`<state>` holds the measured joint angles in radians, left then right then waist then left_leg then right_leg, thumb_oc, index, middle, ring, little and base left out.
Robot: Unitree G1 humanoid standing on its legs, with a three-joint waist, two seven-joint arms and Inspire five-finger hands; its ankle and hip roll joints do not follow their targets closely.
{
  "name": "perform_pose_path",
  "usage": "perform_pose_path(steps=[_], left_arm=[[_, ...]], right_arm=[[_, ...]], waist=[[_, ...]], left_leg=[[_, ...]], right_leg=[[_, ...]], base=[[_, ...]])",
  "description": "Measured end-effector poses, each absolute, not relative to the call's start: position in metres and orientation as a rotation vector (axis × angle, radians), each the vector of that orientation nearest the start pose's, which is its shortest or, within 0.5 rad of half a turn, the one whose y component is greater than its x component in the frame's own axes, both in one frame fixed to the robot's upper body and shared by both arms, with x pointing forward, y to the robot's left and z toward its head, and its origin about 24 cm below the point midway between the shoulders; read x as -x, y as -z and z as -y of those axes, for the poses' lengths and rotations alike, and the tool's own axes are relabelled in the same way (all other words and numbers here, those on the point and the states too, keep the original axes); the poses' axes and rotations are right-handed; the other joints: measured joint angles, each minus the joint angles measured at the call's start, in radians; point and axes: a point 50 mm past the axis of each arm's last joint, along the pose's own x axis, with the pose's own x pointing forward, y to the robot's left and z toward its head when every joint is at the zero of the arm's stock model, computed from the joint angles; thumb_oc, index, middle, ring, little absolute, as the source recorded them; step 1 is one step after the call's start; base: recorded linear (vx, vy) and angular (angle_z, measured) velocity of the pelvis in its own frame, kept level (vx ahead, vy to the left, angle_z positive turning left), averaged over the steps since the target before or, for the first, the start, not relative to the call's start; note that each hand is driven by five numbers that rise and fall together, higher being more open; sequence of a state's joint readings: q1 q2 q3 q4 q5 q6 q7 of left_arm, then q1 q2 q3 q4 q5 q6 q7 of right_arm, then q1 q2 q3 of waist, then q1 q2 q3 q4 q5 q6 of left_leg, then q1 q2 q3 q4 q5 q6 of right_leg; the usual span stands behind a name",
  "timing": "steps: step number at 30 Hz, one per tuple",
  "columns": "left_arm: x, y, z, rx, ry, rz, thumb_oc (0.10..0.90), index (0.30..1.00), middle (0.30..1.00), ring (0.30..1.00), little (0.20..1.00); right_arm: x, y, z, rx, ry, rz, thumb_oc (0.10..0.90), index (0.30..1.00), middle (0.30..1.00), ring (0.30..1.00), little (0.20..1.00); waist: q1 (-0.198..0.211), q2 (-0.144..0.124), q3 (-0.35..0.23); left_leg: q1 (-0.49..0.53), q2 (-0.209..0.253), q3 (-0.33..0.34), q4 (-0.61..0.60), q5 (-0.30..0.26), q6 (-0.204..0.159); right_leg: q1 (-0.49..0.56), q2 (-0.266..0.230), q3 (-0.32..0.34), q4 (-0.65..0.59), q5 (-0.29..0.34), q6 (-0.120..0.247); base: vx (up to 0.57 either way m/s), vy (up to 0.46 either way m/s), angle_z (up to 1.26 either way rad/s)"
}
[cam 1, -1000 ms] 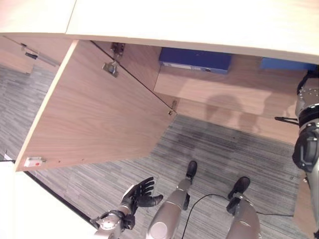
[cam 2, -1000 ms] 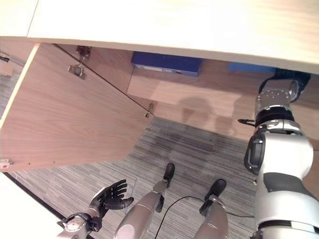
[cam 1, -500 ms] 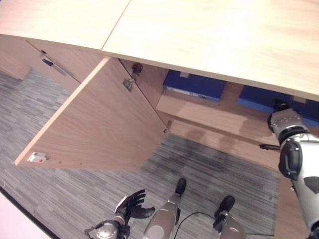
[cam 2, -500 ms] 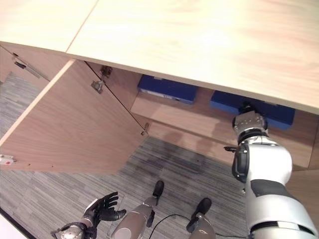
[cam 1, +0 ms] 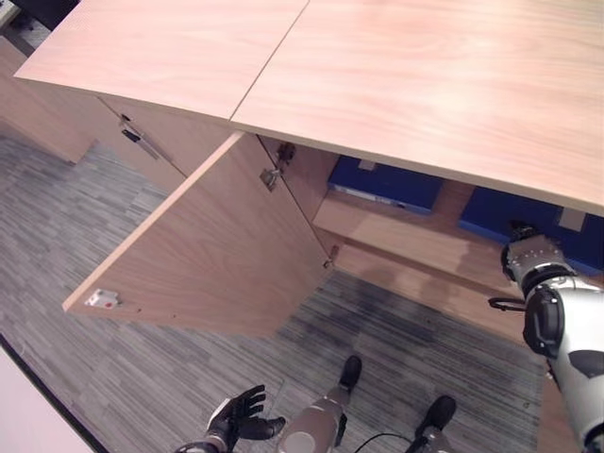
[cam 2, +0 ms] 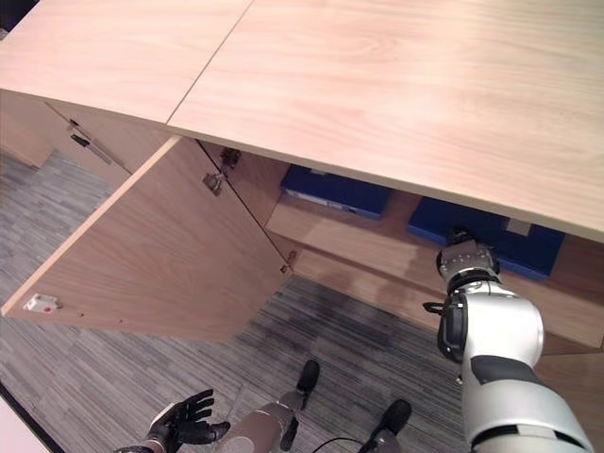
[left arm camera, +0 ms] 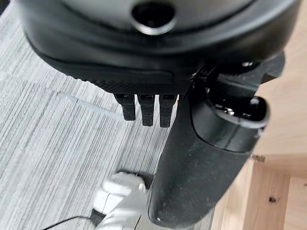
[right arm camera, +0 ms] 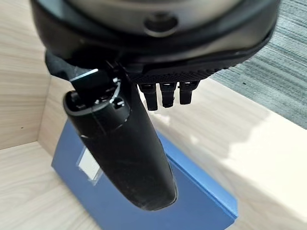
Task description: Put the empty folder in the office cabinet
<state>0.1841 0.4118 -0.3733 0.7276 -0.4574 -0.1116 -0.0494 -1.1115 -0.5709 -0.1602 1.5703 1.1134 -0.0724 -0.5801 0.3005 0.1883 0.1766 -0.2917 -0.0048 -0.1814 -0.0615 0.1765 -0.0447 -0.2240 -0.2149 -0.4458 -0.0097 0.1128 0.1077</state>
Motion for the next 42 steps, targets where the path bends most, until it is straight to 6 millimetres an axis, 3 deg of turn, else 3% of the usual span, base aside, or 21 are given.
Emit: perform_pose_path(steps=[5, 11, 22, 26, 35, 39, 42], left_arm=[[-0.114, 0.124, -0.232, -0.039, 0.021, -0.870, 0.800, 0.900, 0.900, 0.900, 0.900], [-0.110, 0.126, -0.232, -0.028, 0.035, -0.885, 0.800, 0.900, 0.900, 0.900, 0.900], [-0.109, 0.126, -0.232, -0.008, 0.057, -0.877, 0.800, 0.900, 0.900, 0.900, 0.900], [-0.109, 0.125, -0.230, 0.005, 0.084, -0.872, 0.800, 0.900, 0.900, 0.900, 0.900], [-0.116, 0.121, -0.225, 0.022, 0.121, -0.835, 0.800, 0.900, 0.900, 0.900, 0.900], [-0.121, 0.119, -0.228, 0.030, 0.113, -0.820, 0.800, 0.900, 0.900, 0.900, 0.900], [-0.119, 0.120, -0.237, 0.035, 0.070, -0.831, 0.800, 0.900, 0.900, 0.900, 0.900]], right_arm=[[-0.355, -0.105, 0.329, -0.805, 1.052, -0.303, 0.800, 0.900, 0.900, 0.900, 0.900], [-0.348, -0.133, 0.360, -0.666, 1.049, -0.229, 0.800, 0.900, 0.900, 0.900, 0.900], [-0.352, -0.164, 0.365, -0.684, 1.045, -0.178, 0.800, 0.900, 0.900, 0.900, 0.900], [-0.352, -0.165, 0.366, -0.668, 1.045, -0.175, 0.800, 0.900, 0.900, 0.900, 0.900], [-0.351, -0.157, 0.366, -0.673, 1.017, -0.182, 0.800, 0.900, 0.900, 0.900, 0.900], [-0.346, -0.131, 0.367, -0.637, 0.942, -0.186, 0.800, 0.900, 0.900, 0.900, 0.900], [-0.348, -0.106, 0.351, -0.617, 0.862, -0.156, 0.800, 0.900, 0.900, 0.900, 0.900]], waist=[[0.009, 0.005, 0.001], [0.032, 0.038, 0.003], [0.021, 0.065, 0.004], [0.020, 0.066, 0.004], [0.001, 0.053, 0.013], [-0.007, 0.021, 0.037], [-0.029, -0.004, 0.055]], left_leg=[[-0.004, 0.001, 0.000, -0.002, 0.000, 0.000], [-0.022, -0.003, -0.002, -0.016, 0.008, 0.002], [-0.056, -0.027, 0.000, -0.016, 0.006, -0.006], [-0.059, -0.033, 0.001, -0.016, 0.008, -0.009], [-0.054, -0.030, -0.014, -0.016, 0.017, -0.002], [-0.027, -0.026, -0.019, -0.016, 0.013, -0.005], [0.001, -0.019, -0.020, -0.016, 0.007, -0.008]], right_leg=[[0.005, 0.006, 0.000, -0.028, 0.012, -0.005], [-0.015, -0.004, -0.003, -0.027, 0.014, -0.004], [-0.054, -0.025, 0.005, -0.021, 0.025, 0.006], [-0.059, -0.029, 0.015, -0.021, 0.027, 0.010], [-0.032, -0.014, 0.008, -0.054, 0.045, 0.011], [0.009, -0.005, -0.004, -0.077, 0.051, 0.008], [0.037, 0.002, -0.006, -0.078, 0.048, 0.008]], base=[[-0.05, 0.027, -0.01], [-0.04, 0.034, 0.02], [0.00, 0.012, 0.00], [0.00, 0.000, 0.00], [0.00, -0.014, 0.04], [0.00, -0.010, 0.03], [0.01, -0.004, -0.02]])
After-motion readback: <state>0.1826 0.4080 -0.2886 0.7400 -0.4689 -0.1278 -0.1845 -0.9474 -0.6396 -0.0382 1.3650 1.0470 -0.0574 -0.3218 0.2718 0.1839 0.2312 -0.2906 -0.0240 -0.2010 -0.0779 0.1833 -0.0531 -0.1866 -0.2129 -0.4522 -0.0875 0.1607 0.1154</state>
